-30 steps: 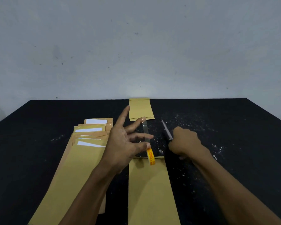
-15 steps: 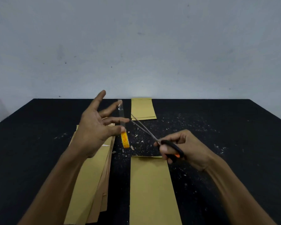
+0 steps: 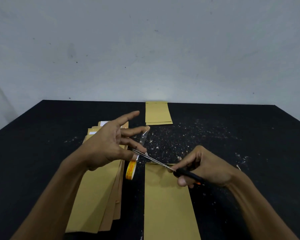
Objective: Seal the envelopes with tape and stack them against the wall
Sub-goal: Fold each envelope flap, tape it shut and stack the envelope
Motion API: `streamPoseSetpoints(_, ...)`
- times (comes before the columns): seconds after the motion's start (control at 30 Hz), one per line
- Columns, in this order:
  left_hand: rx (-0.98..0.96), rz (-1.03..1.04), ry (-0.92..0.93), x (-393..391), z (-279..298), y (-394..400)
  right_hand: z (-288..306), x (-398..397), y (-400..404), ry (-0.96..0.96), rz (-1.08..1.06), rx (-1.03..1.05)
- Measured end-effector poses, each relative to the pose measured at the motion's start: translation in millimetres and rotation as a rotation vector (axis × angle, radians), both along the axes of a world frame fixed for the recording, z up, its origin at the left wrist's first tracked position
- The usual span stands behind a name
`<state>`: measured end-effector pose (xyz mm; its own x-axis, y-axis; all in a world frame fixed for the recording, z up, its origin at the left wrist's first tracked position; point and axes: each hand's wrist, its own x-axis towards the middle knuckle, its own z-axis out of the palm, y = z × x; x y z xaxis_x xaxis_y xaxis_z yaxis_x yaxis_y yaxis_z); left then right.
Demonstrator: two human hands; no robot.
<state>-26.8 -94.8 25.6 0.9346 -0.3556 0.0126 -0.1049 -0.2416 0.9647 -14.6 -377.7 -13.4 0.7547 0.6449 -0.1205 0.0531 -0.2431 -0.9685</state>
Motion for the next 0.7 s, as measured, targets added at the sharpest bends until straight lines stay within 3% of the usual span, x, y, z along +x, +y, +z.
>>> streamPoseSetpoints(0.3,-0.055,0.054,-0.03,-1,0,-4,-3,-1,-2,-0.014,-0.046,-0.026)
streamPoseSetpoints(0.47,-0.169,0.168,-0.128,3,0,-6,2,0,-6,-0.032,-0.24,-0.068)
streamPoseSetpoints(0.6,-0.194,0.192,-0.212,0,-2,-12,2,9,0,-0.183,-0.601,-0.327)
streamPoseSetpoints(0.7,-0.209,0.18,-0.245,-2,-3,-21,-2,25,7,-0.248,-0.715,-0.58)
